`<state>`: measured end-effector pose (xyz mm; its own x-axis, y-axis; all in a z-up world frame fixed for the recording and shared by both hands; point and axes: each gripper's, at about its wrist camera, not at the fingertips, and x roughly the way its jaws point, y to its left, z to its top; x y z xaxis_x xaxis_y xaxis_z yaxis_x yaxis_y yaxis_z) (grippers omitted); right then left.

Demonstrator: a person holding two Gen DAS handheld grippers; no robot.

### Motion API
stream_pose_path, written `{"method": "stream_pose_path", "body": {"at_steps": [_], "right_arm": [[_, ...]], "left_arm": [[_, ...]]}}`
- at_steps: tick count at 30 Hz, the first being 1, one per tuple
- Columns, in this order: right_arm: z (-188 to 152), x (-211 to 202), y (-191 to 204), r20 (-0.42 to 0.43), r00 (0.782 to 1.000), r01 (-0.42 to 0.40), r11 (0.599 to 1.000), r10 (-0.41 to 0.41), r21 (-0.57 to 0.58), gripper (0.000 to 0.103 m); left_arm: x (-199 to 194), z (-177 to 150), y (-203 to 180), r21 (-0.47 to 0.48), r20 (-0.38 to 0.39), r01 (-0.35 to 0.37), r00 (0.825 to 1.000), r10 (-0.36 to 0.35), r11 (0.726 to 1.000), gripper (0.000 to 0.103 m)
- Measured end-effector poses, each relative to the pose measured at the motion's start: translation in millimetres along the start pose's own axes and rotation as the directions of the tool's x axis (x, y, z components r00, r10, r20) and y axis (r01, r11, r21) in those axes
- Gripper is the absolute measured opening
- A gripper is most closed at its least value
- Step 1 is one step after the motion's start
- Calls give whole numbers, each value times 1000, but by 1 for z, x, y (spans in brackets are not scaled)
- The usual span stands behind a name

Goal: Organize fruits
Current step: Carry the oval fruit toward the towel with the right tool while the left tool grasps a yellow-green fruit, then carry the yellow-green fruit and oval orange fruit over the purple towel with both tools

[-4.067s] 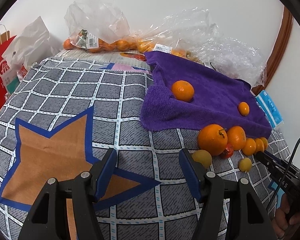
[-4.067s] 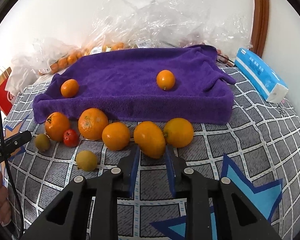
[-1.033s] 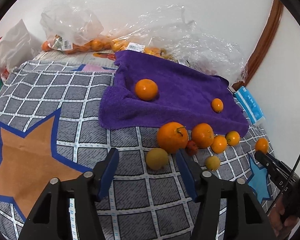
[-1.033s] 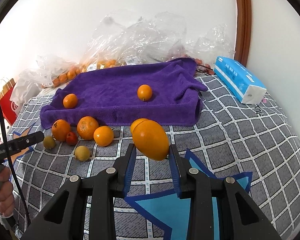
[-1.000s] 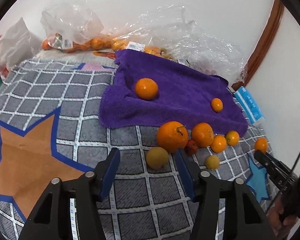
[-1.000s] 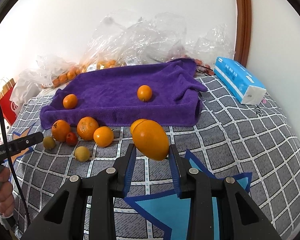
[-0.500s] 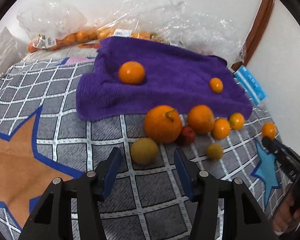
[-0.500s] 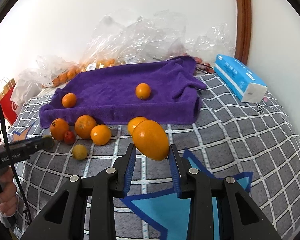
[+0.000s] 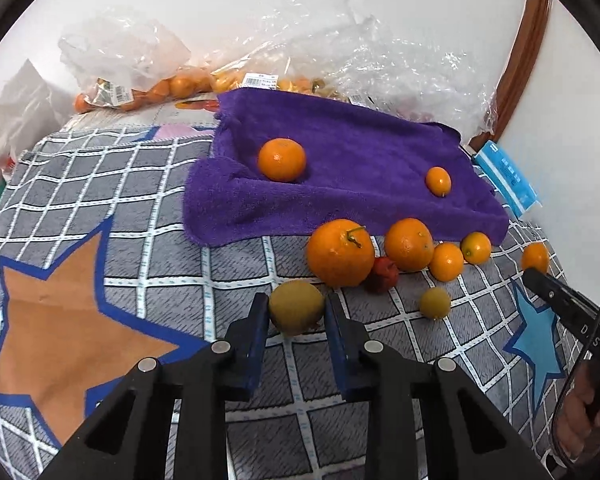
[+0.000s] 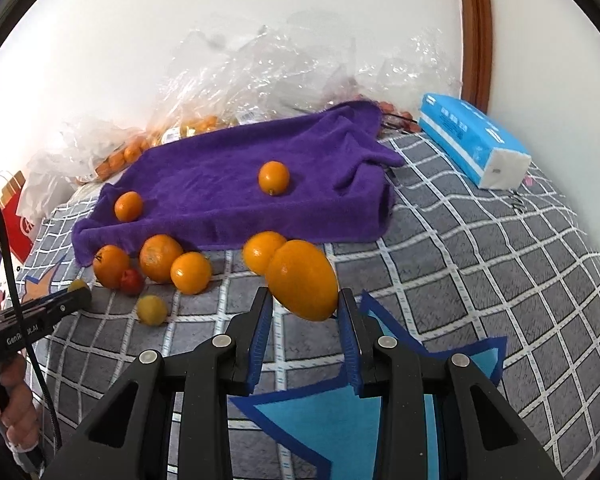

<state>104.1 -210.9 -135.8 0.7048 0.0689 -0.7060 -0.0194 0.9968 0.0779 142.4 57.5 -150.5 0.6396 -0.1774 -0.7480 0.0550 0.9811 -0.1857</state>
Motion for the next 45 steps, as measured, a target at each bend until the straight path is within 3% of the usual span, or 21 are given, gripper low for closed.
{"method": "stream_pose_path", "body": {"at_steps": [17,45], "right_arm": [[27,-18,45,33,999,-27,998,29,-56,33],[59,-12,51,63,998,-12,998,17,-68,33]], "left_arm": [[-36,33,6,-47,54,26,998,-24,999,27],[-33,68,4,-75,72,55,996,-49,996,27]]}}
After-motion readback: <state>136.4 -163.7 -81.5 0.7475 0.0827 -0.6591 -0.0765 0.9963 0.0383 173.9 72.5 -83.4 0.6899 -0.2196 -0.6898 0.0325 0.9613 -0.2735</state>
